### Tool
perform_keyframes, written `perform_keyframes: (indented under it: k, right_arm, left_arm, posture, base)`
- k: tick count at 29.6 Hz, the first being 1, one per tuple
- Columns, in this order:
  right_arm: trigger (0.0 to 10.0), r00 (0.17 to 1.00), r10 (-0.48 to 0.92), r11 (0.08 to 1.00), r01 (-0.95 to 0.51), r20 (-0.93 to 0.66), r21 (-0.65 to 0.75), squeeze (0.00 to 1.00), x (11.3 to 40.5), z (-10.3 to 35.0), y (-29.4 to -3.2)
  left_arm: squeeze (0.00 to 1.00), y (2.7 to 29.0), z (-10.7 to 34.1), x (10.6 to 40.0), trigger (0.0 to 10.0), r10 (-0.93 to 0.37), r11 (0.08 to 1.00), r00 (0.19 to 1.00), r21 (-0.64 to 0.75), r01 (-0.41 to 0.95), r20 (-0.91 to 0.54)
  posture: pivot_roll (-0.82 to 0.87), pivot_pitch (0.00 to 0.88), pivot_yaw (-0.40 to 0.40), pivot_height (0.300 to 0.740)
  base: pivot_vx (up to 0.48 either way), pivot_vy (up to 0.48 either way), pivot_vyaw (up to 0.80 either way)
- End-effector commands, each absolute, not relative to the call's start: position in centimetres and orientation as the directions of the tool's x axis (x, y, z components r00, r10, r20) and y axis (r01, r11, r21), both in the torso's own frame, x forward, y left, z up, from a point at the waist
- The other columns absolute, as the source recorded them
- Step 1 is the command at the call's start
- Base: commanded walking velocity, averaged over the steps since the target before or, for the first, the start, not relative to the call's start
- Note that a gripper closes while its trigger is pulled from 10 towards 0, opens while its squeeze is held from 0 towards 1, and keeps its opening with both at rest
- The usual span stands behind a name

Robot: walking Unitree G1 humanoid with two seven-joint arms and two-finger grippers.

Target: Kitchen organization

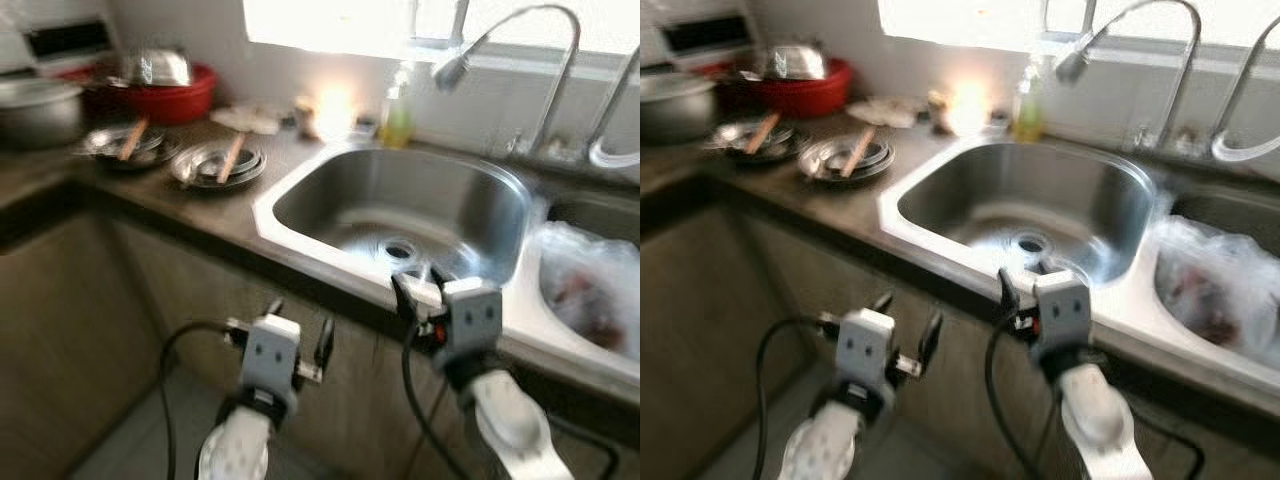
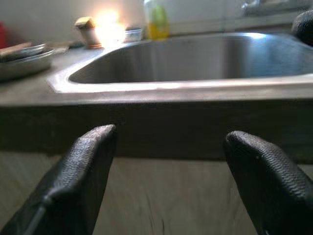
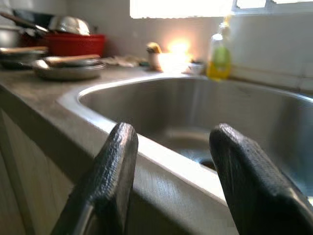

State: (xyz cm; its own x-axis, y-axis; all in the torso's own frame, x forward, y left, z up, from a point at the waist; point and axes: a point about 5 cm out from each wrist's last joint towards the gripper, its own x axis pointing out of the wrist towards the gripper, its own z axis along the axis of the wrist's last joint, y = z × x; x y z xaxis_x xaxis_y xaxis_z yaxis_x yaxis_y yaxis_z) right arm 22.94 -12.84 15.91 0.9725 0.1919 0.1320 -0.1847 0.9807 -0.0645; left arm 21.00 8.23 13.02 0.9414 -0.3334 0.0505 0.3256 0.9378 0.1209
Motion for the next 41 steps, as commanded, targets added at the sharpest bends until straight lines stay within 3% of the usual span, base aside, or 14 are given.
perform_keyframes:
  k: [1,24,41]
  right_arm:
    - [10.0,0.973,0.186,0.982,-0.178,0.137,-0.066,0.00,23.1,16.0,-12.8]
    - [10.0,0.973,0.201,0.979,-0.196,0.115,-0.058,0.00,22.9,15.5,-12.6]
    - [10.0,0.976,0.193,0.977,-0.181,0.097,-0.115,0.00,22.8,14.8,-12.8]
  left_arm:
    - [0.00,8.3,13.2,21.2,10.0,-0.334,0.937,0.941,0.128,0.325,0.053]
    - [0.00,8.3,13.2,21.1,10.0,-0.328,0.939,0.943,0.128,0.320,0.050]
    - [0.00,8.4,13.1,21.3,10.0,-0.315,0.943,0.948,0.128,0.308,0.036]
  posture:
    - [0.04,0.028,-0.028,0.740]
    - [0.04,0.038,-0.029,0.740]
    - [0.04,0.038,-0.029,0.740]
  base:
    - [-0.296,0.000,0.00]
    - [-0.290,0.000,0.00]
    - [0.028,0.000,0.00]
